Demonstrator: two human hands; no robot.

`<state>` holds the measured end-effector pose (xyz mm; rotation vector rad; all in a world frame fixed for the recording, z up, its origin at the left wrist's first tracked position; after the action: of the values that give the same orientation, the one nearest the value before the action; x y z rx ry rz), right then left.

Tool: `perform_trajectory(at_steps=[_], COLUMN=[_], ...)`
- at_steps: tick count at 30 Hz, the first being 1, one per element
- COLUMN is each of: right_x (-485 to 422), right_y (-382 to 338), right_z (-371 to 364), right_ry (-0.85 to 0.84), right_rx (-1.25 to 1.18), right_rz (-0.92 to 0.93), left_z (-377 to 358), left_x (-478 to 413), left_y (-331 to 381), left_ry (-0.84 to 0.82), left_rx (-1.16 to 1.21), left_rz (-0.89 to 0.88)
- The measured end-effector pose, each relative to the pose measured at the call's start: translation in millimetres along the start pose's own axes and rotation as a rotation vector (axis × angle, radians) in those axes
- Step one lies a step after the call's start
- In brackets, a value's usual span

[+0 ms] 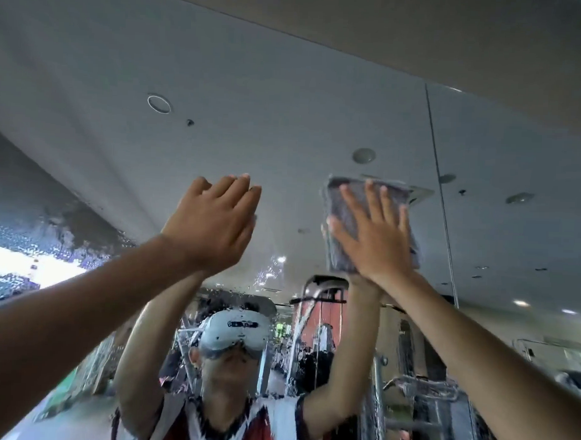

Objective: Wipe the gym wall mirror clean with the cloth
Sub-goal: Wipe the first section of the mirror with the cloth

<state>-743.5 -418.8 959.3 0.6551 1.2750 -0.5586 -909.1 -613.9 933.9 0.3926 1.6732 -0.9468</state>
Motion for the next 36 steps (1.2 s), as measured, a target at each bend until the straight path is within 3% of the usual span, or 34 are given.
perform_trajectory(at_steps=[3, 7, 11, 13, 15, 18, 23, 28, 36], right_x=[-43.3, -29.4, 20.6, 21.5, 4.6, -28.5, -27.0, -22.1, -17.8], right_y=[-17.9, -75.2, -74.0, -47.0, -22.6, -27.2, -56.3, -57.7, -69.8], right_z=[8.5, 9.9, -0.9, -2.9, -0.2, 5.6, 7.7, 12.9, 8.3], right_ry=[0.011, 0.016, 0.019, 0.031, 0.047, 0.063, 0.030, -0.098, -0.014], right_rx=[-0.056, -0.031, -0.022, -0.021, -0.048, -0.052, 0.039, -0.037, -0.084], right_rz=[-0.152, 0.109, 0.311, 0.250, 0.058, -0.121, -0.028, -0.063, -0.124], left_z=[6.2, -12.7, -18.9, -19.4, -20.0, -19.8, -21.5, -22.7, -23.0], left_x=[-15.5, -3.4, -0.2, -0.9, -0.1, 0.3, 1.1, 0.3, 0.1], left_y=[-11.8, -20.3, -24.7, -24.4, -23.2, -23.0, -24.7, -24.2, -25.5], left_ry=[0.052, 0.009, -0.006, -0.007, -0.007, 0.008, 0.010, 0.029, 0.042], left_rx=[-0.018, 0.127, 0.159, 0.169, 0.171, 0.163, 0.174, 0.166, 0.173], left_rz=[-0.063, 0.130, 0.141, 0.135, 0.127, 0.127, 0.122, 0.126, 0.125])
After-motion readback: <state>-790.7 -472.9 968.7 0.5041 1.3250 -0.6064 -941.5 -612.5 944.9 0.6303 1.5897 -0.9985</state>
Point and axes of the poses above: each hand's wrist, its own x-axis away from the middle knuckle, its own z-axis out of the back of the hand, y = z × x, the point moved 4 cm from there along -x, towards the middle knuckle, and after that the axes turned 2 degrees about x, right-handed, at the moved point
